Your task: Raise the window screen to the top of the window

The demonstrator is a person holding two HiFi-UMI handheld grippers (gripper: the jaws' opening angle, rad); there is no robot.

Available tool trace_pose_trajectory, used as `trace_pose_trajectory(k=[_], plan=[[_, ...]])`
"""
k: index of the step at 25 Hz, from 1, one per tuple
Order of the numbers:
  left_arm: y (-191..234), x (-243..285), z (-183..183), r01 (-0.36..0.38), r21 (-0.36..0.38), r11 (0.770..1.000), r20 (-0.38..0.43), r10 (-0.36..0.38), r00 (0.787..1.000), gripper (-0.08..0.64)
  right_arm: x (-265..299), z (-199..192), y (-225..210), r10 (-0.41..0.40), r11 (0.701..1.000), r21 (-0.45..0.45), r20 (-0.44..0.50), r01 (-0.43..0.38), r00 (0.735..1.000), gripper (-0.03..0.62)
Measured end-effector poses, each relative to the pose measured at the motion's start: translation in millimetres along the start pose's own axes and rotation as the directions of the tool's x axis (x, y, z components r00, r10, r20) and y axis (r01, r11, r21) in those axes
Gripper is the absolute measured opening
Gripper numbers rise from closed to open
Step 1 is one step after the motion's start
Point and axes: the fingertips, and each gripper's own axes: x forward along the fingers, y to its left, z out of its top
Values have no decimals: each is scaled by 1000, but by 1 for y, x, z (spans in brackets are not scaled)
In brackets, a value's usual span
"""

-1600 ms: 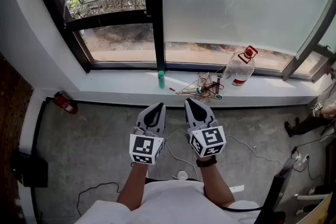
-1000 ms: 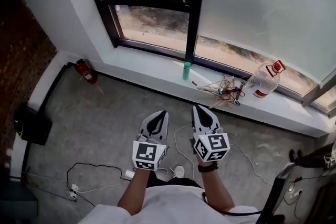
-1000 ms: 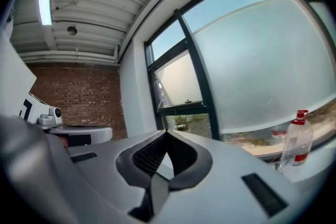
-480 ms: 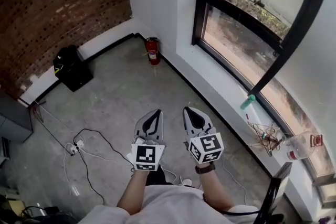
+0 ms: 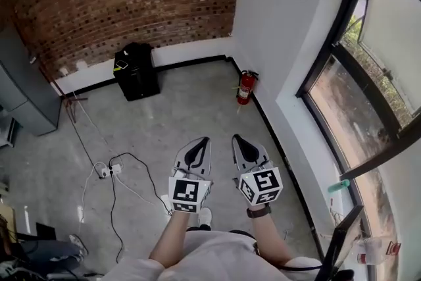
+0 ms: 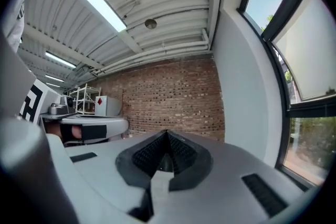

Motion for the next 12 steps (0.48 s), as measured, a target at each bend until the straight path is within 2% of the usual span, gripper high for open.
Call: trace_pose_trajectory(k=[3, 6, 12], plan=[[46, -3, -6, -55, -39, 998, 5, 55, 998, -2, 38, -7, 28, 62, 998, -17, -24, -62, 998, -11], [71, 2, -18, -90, -65, 994, -9, 90, 996, -2, 58, -18, 41, 98, 995, -20, -59, -100, 993, -11], [79, 40, -44, -71, -96, 993, -49, 67, 997, -2, 83, -36, 6, 71, 997, -5, -102, -72, 992, -12]])
